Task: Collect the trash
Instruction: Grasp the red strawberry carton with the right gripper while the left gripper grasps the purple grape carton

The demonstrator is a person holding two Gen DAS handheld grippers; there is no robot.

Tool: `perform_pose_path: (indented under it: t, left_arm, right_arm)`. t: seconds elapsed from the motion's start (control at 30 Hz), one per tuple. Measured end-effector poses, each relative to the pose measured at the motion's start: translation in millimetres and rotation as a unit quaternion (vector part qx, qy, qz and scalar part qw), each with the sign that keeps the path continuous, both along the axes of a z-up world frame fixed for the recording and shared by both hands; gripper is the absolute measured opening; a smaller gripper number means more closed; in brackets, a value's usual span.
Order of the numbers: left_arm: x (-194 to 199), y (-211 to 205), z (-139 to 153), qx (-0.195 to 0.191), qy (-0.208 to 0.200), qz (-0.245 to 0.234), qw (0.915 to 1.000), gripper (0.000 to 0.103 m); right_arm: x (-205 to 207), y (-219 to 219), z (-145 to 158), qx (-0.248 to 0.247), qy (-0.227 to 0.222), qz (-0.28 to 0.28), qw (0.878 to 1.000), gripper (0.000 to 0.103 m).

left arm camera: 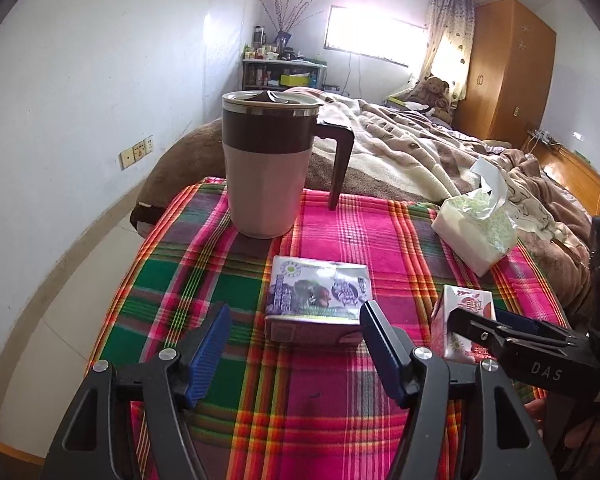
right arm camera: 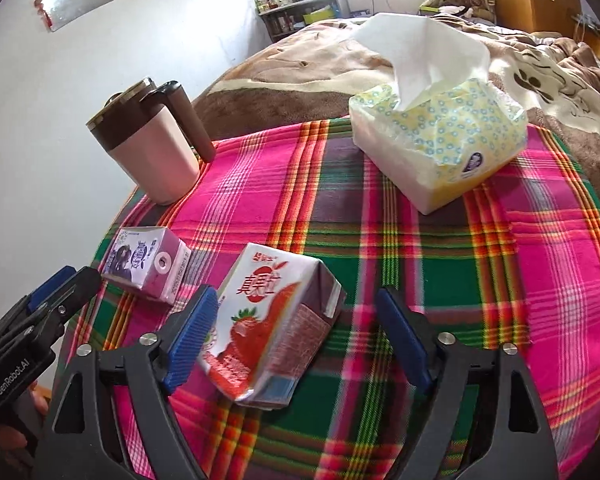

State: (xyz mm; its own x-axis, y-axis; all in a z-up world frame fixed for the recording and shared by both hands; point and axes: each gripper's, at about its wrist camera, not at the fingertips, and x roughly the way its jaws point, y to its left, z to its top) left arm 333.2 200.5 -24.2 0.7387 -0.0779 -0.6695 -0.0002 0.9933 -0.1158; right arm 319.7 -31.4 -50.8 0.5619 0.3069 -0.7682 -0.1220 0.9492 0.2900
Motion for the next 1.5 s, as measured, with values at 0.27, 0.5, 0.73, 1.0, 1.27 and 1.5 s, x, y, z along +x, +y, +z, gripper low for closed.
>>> perform_pose_path:
  t: [0.27, 0.5, 0.73, 1.0, 1.27, 1.5]
  left_arm:
    - [23, 1, -17, -0.028, 0.025, -0.004, 0.9993, 0.066]
    - [24, -5, -20, -0.035, 0.031, -0.023, 0.9987, 0.066]
    - [19, -16, -24, -0.072, 0.043, -0.054, 0.995, 0.066]
    - [-1, -56, -15, -0.045, 0.042, -0.13, 0.9896, 0.066]
    - [5, -54, 1, 0.021, -0.001, -0.103, 0.9944, 0.068]
    - [37, -44, -15, 0.025, 0.027, -0.101, 0.9942, 0.075]
  right_arm:
    - [2, 7, 3, -0.02, 0.011, 0.024, 0.999, 0.087]
    - [4, -8, -12, 0.103, 0.049, 0.025, 0.993, 0.059]
    - [-5, -20, -4, 0.132, 0.037, 0.022, 0.99, 0.039]
    - [-8, -38, 12, 0.034, 0.012, 0.009, 0.999, 0.036]
    - [-4, -37, 13, -0.022, 0.003, 0.021, 1.0, 0.036]
    - [-6, -35, 8, -0.027, 0.008, 0.04, 0.999, 0.036]
